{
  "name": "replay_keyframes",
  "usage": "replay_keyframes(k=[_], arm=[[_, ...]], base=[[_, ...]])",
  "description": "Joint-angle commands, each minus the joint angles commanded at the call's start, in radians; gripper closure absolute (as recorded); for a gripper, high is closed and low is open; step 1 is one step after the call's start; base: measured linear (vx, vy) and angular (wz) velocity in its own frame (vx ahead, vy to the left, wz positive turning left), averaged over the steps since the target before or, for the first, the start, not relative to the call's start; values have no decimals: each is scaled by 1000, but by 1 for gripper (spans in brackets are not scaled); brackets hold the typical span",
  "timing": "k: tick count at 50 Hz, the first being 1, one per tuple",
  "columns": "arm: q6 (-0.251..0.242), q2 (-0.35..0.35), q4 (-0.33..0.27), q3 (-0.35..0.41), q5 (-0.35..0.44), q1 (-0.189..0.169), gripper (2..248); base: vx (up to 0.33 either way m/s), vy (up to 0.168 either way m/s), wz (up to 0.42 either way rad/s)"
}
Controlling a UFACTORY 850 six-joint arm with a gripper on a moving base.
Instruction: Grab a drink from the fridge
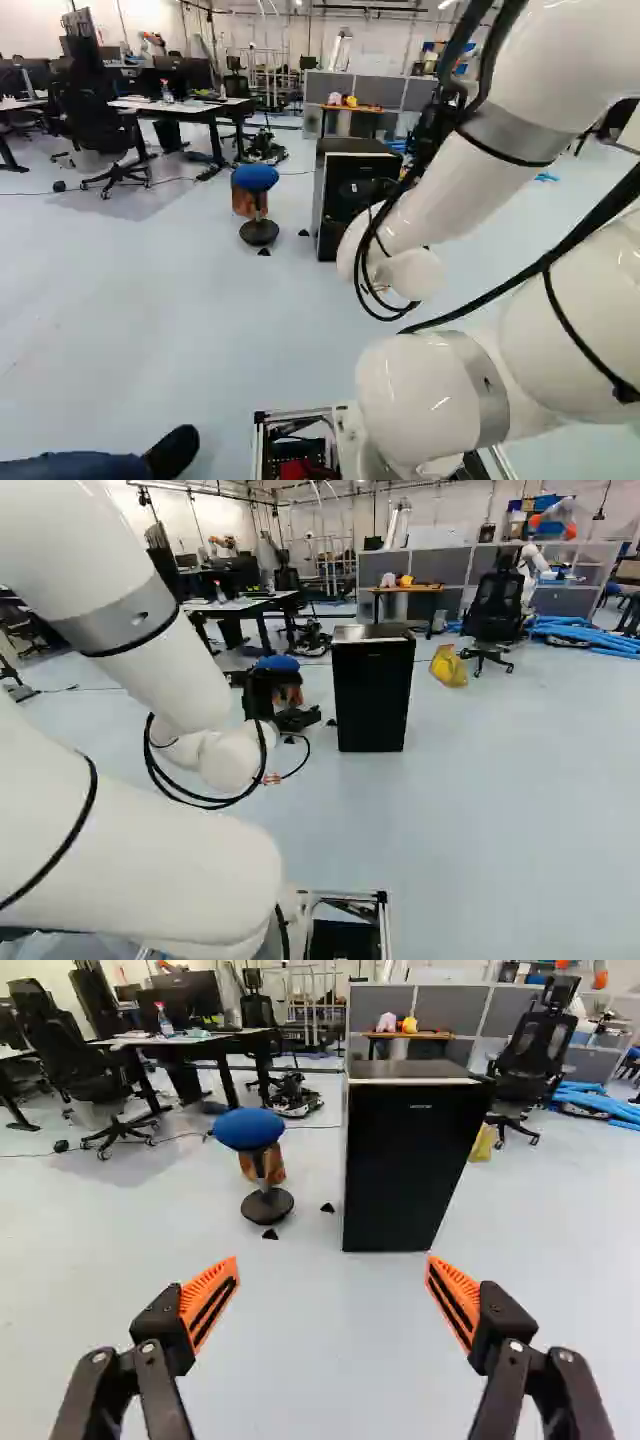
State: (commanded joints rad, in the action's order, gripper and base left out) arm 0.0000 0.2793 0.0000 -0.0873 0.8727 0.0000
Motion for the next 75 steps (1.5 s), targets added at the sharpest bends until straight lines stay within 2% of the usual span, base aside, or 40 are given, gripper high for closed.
replay_keyframes(k=[39, 75], arm=[[0, 0, 0, 0, 0, 0, 3], [0, 0, 0, 0, 0, 0, 3]], base=[[3, -9, -6], [65, -12, -4]])
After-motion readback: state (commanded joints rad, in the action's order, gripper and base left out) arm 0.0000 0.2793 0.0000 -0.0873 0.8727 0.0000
